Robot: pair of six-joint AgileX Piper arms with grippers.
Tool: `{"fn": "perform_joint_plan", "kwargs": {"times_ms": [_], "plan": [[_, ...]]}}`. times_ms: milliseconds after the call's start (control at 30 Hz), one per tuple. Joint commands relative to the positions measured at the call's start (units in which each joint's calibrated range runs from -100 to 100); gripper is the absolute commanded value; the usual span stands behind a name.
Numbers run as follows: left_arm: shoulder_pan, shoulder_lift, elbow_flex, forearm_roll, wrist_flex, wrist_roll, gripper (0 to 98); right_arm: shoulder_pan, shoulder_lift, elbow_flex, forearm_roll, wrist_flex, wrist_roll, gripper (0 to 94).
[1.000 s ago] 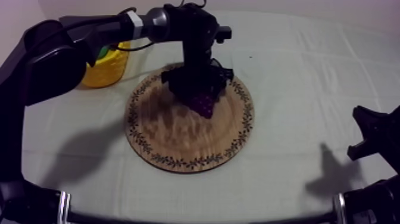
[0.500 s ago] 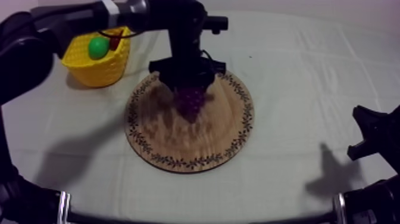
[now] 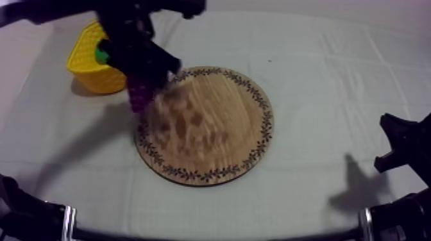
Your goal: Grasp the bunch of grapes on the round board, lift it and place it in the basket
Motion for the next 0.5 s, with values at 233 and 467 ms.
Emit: {"fn": "perform_joint_plan", "kwargs": {"times_ms": [233, 467], "plan": [[-10.1, -13.5, 4.9, -3.44, -11.2, -8.4, 46.7, 0.0, 0.0, 0.0, 0.0, 0.0, 0.0, 0.4], [-14.9, -7.0, -4.1, -6.06, -17.7, -5.8, 46.9, 0.0, 0.0, 0.0, 0.0, 0.0, 0.0, 0.4]]}}
